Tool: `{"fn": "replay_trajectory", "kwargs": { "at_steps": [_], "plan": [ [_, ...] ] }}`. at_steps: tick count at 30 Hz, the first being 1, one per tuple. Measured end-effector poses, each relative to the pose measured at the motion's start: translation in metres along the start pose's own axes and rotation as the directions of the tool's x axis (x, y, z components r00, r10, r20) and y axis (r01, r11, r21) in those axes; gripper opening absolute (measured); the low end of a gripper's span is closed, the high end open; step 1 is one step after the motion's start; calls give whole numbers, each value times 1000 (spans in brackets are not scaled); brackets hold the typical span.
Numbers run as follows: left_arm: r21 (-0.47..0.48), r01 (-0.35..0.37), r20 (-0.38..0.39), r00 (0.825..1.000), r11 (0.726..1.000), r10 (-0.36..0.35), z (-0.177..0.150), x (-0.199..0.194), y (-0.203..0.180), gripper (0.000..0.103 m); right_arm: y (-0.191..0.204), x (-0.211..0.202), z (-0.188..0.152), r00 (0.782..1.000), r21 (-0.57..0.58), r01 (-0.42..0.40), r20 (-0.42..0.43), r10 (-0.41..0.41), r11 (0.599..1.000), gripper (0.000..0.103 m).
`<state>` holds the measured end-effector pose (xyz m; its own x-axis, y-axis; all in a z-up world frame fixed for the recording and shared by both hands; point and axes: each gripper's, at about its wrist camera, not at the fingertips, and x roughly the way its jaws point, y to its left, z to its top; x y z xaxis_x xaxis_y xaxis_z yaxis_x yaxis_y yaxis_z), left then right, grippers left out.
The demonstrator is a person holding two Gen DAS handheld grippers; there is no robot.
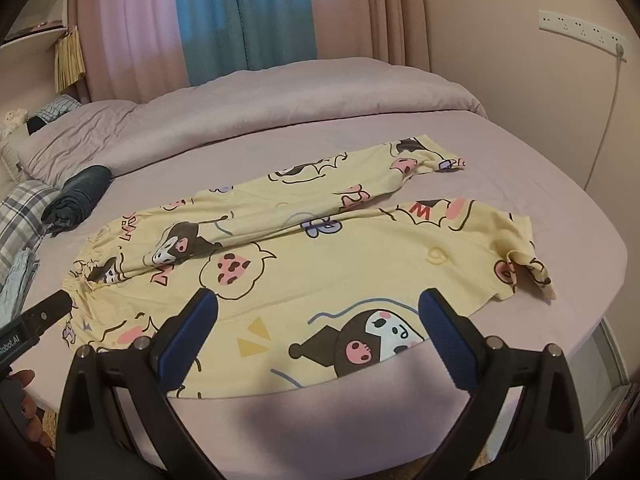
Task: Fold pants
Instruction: 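Move both grippers open toward the yellow pajama pants on the bed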
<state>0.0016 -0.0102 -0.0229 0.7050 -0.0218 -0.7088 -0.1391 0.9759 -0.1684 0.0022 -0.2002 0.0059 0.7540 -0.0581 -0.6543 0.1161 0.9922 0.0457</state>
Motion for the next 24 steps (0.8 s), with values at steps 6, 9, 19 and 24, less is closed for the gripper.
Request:
{"fn": "replay_trajectory", "kwargs": {
  "at_steps": [6,9,19,24],
  "plan": [
    [14,5,-1,1000,1000,-5,-1,0,-2,101,0,-2,-1,1000,1,4,8,-4,1000,100],
    [26,-1,2,1000,1000,1,-3,-1,-2,101,-1,-2,-1,1000,9,0,7,0,1000,98],
    [-26,44,-19,999,999,-44,-1,3,13,101,-18,-3,-2,1000,71,10,-17,-8,997,92],
    [-38,46,-12,999,998,-47,-1,1,14,101,-27,-2,-5,1000,94,7,-26,-5,996,90]
  ]
}}
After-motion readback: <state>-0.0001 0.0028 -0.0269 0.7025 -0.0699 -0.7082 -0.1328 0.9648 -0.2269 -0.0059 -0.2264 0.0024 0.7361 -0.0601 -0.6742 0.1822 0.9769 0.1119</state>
